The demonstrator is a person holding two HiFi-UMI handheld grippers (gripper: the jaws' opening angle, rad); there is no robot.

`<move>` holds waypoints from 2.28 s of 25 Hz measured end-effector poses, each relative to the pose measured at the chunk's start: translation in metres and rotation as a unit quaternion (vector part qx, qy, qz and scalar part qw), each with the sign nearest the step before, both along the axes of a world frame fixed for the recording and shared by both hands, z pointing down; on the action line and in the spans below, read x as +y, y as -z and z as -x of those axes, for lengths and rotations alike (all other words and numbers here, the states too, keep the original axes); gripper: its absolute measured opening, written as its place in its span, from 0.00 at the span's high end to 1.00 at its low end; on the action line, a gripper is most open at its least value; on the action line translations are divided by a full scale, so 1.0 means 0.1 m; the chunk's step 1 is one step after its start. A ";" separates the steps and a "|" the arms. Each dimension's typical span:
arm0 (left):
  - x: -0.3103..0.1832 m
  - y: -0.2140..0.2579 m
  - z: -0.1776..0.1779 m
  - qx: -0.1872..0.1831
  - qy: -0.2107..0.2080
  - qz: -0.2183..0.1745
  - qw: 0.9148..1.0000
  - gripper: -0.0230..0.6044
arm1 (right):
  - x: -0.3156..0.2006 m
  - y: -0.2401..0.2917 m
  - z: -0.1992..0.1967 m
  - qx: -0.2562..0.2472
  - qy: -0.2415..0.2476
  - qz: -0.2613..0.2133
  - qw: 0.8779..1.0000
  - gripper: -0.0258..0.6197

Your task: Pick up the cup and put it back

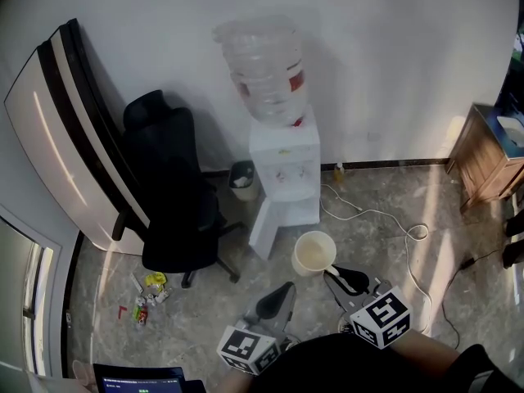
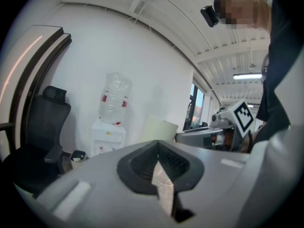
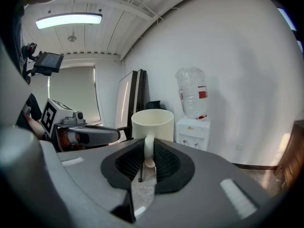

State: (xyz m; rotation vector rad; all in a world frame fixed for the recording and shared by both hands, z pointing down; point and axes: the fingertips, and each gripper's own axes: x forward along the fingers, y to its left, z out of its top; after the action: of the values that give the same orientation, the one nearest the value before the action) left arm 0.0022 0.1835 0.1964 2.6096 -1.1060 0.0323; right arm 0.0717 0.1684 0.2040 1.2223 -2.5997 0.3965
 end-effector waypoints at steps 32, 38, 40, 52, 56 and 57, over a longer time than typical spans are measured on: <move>-0.02 -0.42 -0.98 -0.004 0.019 0.046 0.999 0.96 | 0.03 -0.13 -1.00 -0.001 0.015 0.037 0.999 0.88; 0.05 -0.23 -0.49 -0.023 0.091 0.035 0.995 0.96 | 0.06 -0.13 -0.98 0.008 0.063 0.039 0.997 0.88; 0.09 -0.19 -0.41 -0.023 0.125 0.035 0.991 0.96 | 0.05 -0.13 -0.91 0.009 0.089 0.036 0.995 0.88; 0.29 -0.26 -0.20 -0.018 0.162 0.042 0.986 0.96 | -0.05 -0.17 -0.35 0.000 0.135 0.028 0.990 0.88; -0.03 -0.35 -0.28 -0.030 0.154 0.064 0.986 0.96 | -0.34 -0.33 -0.44 -0.005 0.127 0.041 0.991 0.88; -0.13 -0.46 -0.41 -0.018 0.140 0.070 0.988 0.96 | -0.44 -0.37 -0.61 0.002 0.110 0.047 0.993 0.88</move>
State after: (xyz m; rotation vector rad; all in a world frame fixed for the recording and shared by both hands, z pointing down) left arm 0.0428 0.1703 0.2424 2.3192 -1.4178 0.0922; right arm 0.1324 0.1242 0.2414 0.8951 -2.6427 0.4649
